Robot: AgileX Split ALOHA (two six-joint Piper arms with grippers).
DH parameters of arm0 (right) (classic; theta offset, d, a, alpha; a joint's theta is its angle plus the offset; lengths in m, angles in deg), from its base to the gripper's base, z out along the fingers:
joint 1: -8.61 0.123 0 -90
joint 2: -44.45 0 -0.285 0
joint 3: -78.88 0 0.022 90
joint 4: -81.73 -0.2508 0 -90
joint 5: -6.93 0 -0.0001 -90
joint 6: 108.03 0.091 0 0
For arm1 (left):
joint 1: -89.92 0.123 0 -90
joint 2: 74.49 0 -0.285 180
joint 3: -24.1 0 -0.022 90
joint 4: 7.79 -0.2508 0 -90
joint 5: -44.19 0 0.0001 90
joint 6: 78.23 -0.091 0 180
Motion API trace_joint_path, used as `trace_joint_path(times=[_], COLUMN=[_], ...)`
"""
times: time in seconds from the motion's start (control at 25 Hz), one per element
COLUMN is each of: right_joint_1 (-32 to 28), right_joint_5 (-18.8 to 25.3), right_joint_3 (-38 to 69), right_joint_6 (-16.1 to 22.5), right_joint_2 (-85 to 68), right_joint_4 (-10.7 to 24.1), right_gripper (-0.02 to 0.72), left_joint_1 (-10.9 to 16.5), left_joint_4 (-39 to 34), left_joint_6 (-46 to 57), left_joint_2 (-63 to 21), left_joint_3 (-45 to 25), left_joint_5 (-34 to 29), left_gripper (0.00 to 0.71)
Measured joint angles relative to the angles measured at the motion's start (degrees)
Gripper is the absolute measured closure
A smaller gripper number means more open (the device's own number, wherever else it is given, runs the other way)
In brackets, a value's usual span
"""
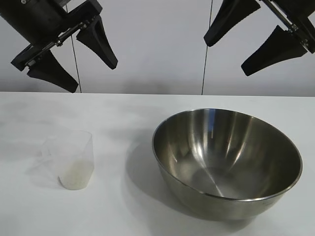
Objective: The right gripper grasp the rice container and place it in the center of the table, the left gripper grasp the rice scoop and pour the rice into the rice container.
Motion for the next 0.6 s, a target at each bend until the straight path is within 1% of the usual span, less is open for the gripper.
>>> trace_joint_path(times=[0.2,0.44,0.52,0.6], right_joint_1=[0.0,0.0,-0.2,-1.0], right_joint_5=[0.0,0.0,0.5,2.6], right_joint_3=[0.0,0.0,-0.2,-1.3], right_joint_6=[0.0,-1.0,-1.0,-0.6], right_joint_2=[0.0,-0.3,-1.0,-1.9], right_joint_4=[0.0,0.4,2.6,6.4], right_gripper=[0.169,0.169,0.169,0.169], left_joint_1=[0.0,0.0,0.0,0.0], left_joint_4=[0.0,0.0,0.0,0.0], left_joint_6=[0.0,0.0,0.0,0.0], left_joint_2=[0.0,0.0,0.0,0.0], left_joint_3=[0.0,0.0,0.0,0.0], left_joint_5=[0.0,0.0,0.0,0.0], left_gripper=[0.09,0.09,0.09,0.09])
